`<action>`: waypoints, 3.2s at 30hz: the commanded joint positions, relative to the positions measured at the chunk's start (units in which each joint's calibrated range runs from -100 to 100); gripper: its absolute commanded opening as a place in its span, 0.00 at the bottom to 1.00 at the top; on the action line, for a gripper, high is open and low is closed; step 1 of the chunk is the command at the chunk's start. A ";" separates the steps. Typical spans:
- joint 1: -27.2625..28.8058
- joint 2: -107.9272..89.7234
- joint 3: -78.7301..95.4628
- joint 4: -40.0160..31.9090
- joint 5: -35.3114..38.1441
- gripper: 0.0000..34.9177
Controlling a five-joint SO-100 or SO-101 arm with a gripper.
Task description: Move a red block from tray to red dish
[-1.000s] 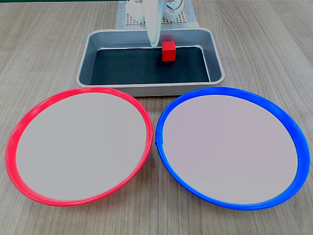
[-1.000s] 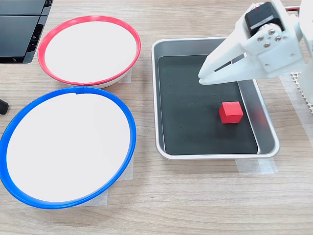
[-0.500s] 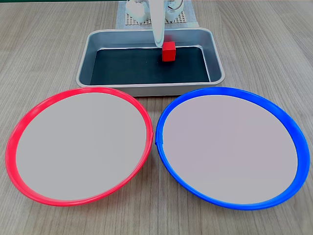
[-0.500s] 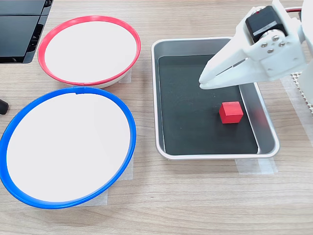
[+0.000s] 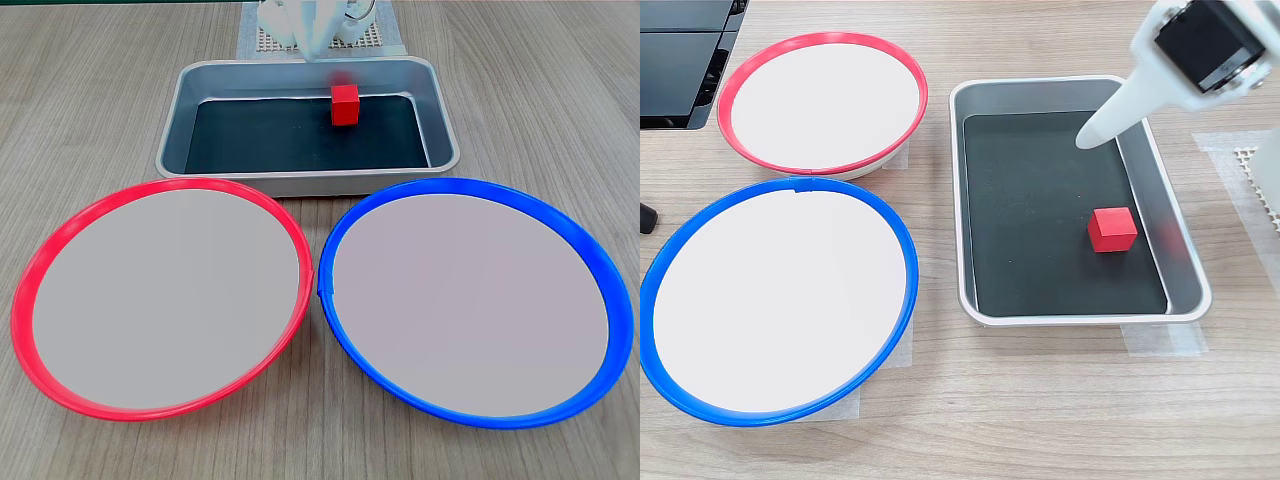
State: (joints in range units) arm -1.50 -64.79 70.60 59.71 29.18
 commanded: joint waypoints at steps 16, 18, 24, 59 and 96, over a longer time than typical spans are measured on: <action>-5.41 34.30 -8.92 -0.73 19.73 0.57; -5.51 36.35 -8.10 -1.89 19.93 0.54; -5.41 40.27 -8.74 -2.79 19.54 0.17; 15.39 62.36 -41.60 -37.79 6.15 0.38; 5.13 -34.27 29.40 -12.12 -34.29 0.01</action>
State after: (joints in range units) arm 3.19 -98.72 99.91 47.47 -5.05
